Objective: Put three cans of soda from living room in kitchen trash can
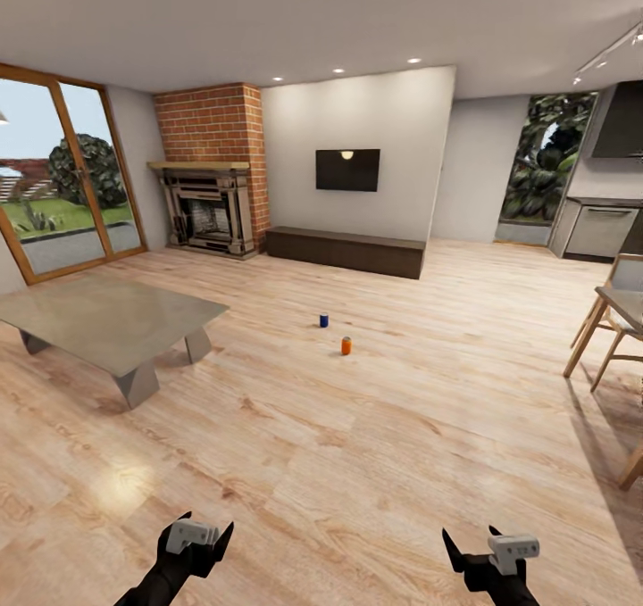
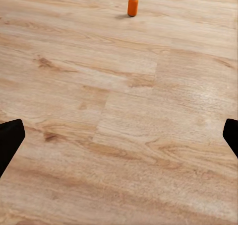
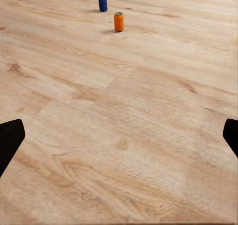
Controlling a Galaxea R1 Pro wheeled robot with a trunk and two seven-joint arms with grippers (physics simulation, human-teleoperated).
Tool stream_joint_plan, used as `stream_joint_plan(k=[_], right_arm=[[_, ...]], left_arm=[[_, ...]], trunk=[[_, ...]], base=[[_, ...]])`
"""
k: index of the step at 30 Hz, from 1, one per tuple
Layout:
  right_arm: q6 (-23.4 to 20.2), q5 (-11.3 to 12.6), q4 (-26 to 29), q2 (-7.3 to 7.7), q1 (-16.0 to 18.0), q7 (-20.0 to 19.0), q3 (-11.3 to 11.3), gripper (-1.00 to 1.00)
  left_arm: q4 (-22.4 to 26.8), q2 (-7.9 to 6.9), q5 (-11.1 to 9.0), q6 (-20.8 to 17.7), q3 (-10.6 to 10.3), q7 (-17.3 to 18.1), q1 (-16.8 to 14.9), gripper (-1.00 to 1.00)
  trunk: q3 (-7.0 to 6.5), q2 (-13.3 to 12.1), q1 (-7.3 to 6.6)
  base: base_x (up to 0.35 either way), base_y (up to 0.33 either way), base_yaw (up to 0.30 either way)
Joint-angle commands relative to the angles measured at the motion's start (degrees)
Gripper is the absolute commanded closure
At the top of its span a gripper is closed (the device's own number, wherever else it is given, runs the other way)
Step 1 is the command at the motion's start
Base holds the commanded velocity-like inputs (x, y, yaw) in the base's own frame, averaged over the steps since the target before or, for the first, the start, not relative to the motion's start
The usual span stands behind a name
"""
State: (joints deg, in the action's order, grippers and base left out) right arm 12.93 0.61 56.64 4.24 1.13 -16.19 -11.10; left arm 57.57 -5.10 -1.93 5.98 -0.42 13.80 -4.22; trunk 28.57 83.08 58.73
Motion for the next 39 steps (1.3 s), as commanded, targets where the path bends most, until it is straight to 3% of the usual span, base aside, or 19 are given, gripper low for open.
stream_joint_plan(k=[1, 11, 19, 39], right_arm=[[0.0, 0.0, -0.1, -0.02, 0.0, 0.0, 0.0, -1.00], [0.0, 0.1, -0.3, -0.11, 0.0, 0.2, -0.2, -1.00], [0.0, 0.1, -0.4, -0.11, 0.0, 0.2, -0.2, -1.00], [0.2, 0.1, -0.4, -0.03, 0.0, 0.1, -0.2, -1.00]], left_arm=[[0.0, 0.00, 0.0, 0.0, 0.0, 0.0, 0.0, -1.00], [-0.2, 0.04, 0.0, 0.0, 0.0, 0.0, 0.0, -1.00], [-3.1, 0.08, -0.1, 0.0, 0.0, 0.0, -0.1, -1.00], [-3.6, 0.09, -0.2, 0.0, 0.0, 0.0, -0.1, -1.00]], trunk=[[0.00, 0.0, 0.00], [-0.16, 0.0, 0.00], [-0.26, 0.0, 0.00], [-0.27, 0.0, 0.00]], base=[[0.000, 0.000, -0.097], [-0.068, -0.080, -0.215], [-0.155, -0.223, -0.249], [-0.162, -0.245, -0.251]])
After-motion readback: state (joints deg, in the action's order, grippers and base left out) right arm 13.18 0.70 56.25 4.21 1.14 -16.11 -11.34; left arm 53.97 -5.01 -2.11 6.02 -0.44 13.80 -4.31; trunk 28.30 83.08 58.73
